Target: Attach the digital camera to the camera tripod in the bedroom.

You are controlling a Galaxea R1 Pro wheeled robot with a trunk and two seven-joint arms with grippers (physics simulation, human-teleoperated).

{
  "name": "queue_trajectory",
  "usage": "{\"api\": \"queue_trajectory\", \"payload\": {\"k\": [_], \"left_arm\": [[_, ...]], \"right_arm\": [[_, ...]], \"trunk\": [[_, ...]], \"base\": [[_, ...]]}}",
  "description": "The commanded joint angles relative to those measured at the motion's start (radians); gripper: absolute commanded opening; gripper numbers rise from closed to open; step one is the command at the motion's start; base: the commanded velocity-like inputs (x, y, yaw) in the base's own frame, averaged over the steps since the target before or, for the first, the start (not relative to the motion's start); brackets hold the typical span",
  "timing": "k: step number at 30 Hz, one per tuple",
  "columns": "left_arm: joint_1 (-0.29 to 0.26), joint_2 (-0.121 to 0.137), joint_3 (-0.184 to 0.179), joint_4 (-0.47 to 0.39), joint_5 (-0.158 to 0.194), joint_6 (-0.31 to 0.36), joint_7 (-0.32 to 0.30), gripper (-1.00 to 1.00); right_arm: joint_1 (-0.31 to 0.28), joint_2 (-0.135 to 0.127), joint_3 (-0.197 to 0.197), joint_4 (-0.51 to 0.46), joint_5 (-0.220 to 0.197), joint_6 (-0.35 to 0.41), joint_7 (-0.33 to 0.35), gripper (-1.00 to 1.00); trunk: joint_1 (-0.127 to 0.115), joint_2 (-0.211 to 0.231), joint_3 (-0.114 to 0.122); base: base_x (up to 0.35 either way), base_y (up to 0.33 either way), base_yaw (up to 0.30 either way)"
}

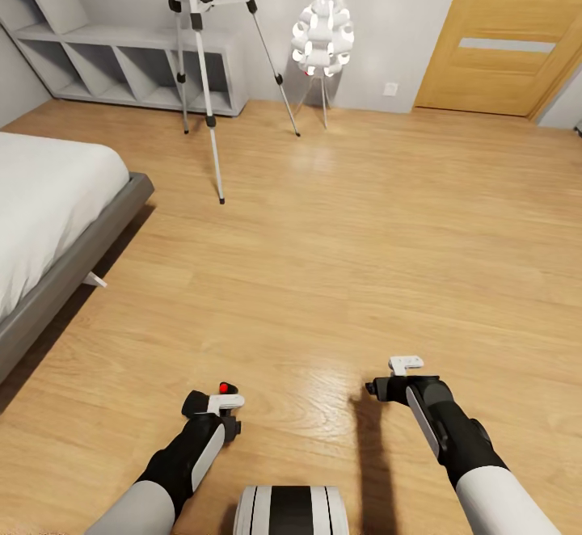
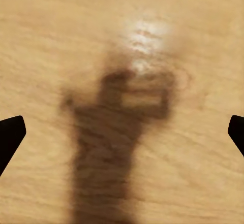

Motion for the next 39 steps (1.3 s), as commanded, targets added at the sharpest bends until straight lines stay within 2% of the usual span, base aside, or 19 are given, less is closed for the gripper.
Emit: {"api": "queue_trajectory", "payload": {"k": [1,13,20,23,28,39], "left_arm": [[0.0,0.002,-0.005,-0.003,0.011,0.004,0.01,1.0],[0.0,0.002,-0.005,-0.004,0.01,0.004,0.011,1.0],[0.0,0.012,-0.005,0.007,0.003,0.0,0.009,1.0],[0.0,0.018,-0.005,0.034,0.005,-0.051,0.004,1.0],[0.0,0.037,-0.006,0.105,0.004,-0.183,-0.002,1.0],[0.0,0.042,-0.014,0.12,0.001,-0.214,-0.002,1.0]], "right_arm": [[0.0,-0.001,0.0,-0.001,0.002,0.007,0.003,1.0],[0.0,-0.003,0.001,-0.001,0.0,0.004,0.003,1.0],[0.0,-0.001,0.001,-0.001,0.0,0.003,0.003,1.0],[0.0,0.001,0.001,-0.001,0.0,0.003,0.003,1.0],[0.0,0.003,0.002,-0.001,0.0,0.002,0.002,1.0],[0.0,0.006,0.003,-0.001,0.008,0.002,-0.009,1.0]], "trunk": [[0.0,0.0,-0.001],[0.0,0.0,-0.001],[0.0,0.0,-0.001],[0.0,0.0,-0.001],[0.0,0.0,-0.001],[0.0,0.0,-0.001]], "base": [[0.0,0.0,0.0],[0.0,0.0,0.0],[0.0,0.0,0.0],[0.0,0.0,0.0],[0.0,0.0,0.0],[0.0,0.0,0.0]]}}
